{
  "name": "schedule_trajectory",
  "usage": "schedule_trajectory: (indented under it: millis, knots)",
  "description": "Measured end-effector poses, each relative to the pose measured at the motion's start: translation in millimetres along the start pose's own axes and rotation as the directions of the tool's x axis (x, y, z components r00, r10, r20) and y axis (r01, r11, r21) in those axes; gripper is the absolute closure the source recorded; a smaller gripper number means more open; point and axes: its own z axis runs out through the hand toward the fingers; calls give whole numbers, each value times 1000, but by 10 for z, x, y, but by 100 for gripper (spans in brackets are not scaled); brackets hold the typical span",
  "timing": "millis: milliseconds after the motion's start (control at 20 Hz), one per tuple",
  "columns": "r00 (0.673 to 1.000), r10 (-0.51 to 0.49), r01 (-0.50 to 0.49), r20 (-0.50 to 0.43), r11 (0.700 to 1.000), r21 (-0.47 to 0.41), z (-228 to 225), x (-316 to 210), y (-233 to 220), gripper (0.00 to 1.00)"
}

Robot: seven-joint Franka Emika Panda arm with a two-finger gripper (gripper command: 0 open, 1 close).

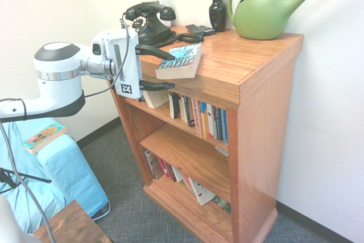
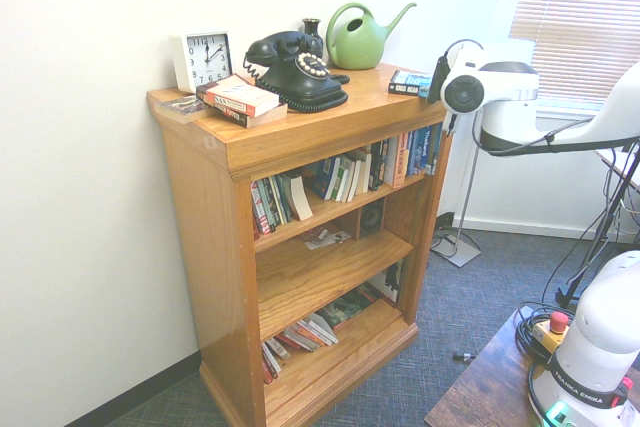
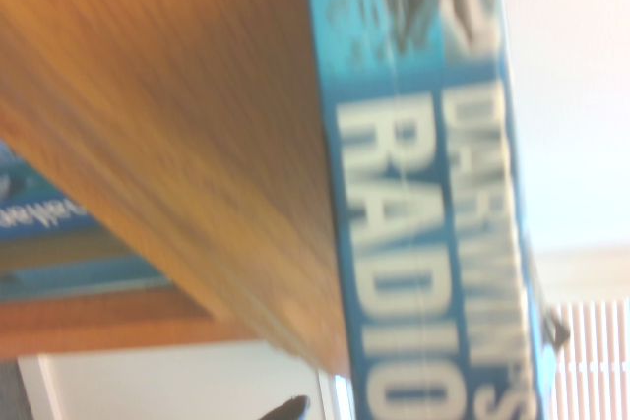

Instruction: Put the book on the shelf

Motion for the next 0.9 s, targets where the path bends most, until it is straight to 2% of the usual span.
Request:
schedule_trajectory:
  millis: [450,500,900]
  knots:
    - [1000,-12,12,-15,1000,4,344,237,-88,0]
    - [1000,-13,13,-14,1000,4,365,244,-101,100]
    - [1000,-16,16,-8,1000,-1,410,230,-96,100]
